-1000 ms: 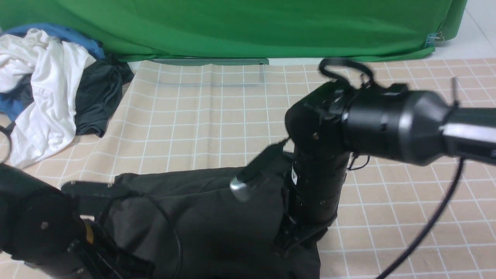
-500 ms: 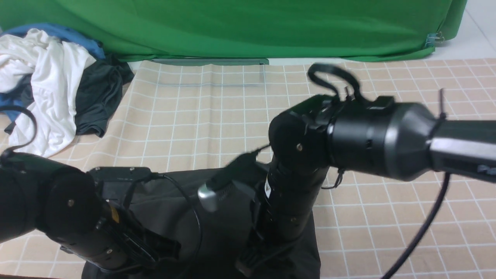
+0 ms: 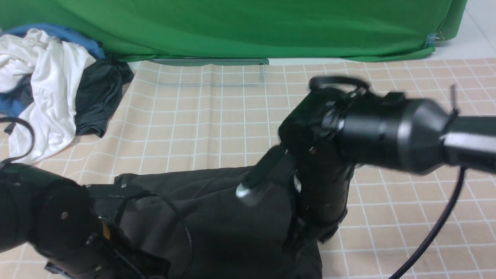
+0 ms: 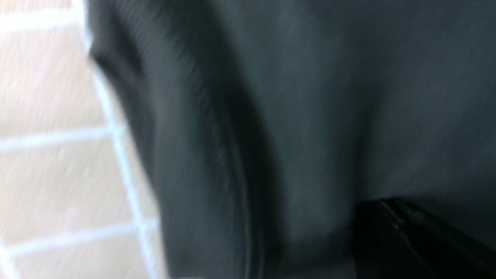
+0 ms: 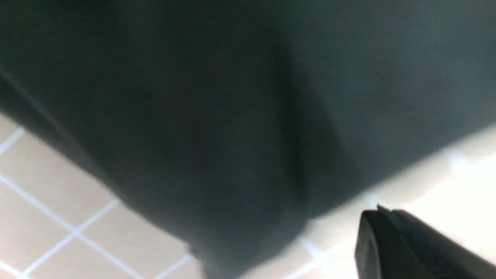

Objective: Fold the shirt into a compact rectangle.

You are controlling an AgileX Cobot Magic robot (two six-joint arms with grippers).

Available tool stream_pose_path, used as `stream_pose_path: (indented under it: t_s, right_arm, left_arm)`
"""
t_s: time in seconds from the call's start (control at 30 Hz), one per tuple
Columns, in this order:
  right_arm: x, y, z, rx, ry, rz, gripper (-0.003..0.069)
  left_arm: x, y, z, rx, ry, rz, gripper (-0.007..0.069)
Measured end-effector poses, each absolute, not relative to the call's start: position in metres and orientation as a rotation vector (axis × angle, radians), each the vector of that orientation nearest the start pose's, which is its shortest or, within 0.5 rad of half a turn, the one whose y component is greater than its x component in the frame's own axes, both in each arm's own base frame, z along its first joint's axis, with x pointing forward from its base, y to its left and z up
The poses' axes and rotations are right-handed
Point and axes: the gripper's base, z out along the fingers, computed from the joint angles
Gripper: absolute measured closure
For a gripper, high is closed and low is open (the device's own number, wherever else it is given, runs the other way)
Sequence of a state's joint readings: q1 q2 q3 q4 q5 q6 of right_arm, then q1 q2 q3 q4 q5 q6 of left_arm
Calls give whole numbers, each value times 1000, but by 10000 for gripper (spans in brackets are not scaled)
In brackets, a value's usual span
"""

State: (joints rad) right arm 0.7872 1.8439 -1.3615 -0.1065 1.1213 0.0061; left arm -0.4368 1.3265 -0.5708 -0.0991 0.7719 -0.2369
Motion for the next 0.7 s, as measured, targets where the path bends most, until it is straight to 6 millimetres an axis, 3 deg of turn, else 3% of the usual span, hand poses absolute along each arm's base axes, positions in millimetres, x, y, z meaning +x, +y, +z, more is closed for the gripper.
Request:
stream_pose_path:
  t_s: [0.17,0.3,0.47,0.57,0.7]
  right_arm:
    - [295,234,263,-1073,2675,79,623]
    - [316,243,277,-1133,2593,301,590]
    - [332,261,264,-1253,2559,352,410]
    - [343,268,243,-1357,2548,327,270]
    - [351,270,222,-1414,2558,261,211]
  left_arm:
    - [159,-81,205,206,2909,-230,606]
    - [151,-78,221,205,2824,-270,606]
    - [145,-75,229,207,2799,-283,606]
    - [144,-74,229,208,2802,-282,606]
    - [143,-74,229,208,2809,-280,606]
